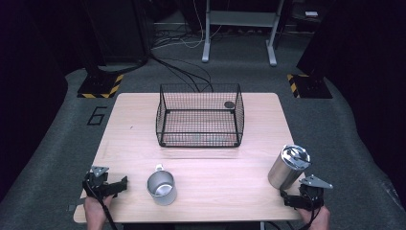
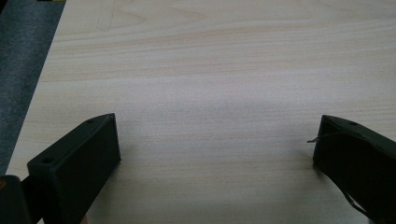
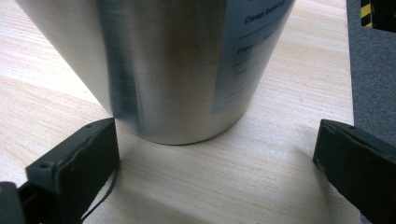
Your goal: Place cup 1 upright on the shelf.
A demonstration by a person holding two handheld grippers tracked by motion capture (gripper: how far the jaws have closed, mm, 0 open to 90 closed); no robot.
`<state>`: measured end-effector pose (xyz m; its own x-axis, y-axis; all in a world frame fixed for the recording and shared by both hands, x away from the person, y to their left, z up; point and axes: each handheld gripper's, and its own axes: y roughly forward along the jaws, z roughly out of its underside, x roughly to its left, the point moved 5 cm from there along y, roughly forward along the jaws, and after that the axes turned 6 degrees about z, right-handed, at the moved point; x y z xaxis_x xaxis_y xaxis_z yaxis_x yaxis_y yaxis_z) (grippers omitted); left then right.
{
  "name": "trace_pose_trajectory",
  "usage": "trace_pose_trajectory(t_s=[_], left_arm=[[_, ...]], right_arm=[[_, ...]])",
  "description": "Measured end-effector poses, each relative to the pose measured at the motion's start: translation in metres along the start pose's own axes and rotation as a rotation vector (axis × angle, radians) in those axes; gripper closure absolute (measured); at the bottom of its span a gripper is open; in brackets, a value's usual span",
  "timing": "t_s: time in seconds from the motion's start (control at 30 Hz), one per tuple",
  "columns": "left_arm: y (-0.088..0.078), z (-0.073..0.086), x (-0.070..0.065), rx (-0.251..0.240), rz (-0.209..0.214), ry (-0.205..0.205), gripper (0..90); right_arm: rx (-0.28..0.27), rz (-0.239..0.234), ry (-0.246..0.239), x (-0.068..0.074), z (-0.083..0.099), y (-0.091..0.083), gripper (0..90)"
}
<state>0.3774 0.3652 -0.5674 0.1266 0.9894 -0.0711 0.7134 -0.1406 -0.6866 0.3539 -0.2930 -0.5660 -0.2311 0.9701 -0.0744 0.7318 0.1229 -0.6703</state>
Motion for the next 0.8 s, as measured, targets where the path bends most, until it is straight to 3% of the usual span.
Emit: trace_pose_trajectory(t_s=[0.8], left_arm=[[0.0001, -0.0001, -0.0002, 0.0, -0.003, -0.003, 0.5]], right_arm=[[0.025, 0.002, 0.009, 0.0002, -0.0005, -0.0031, 0.0]])
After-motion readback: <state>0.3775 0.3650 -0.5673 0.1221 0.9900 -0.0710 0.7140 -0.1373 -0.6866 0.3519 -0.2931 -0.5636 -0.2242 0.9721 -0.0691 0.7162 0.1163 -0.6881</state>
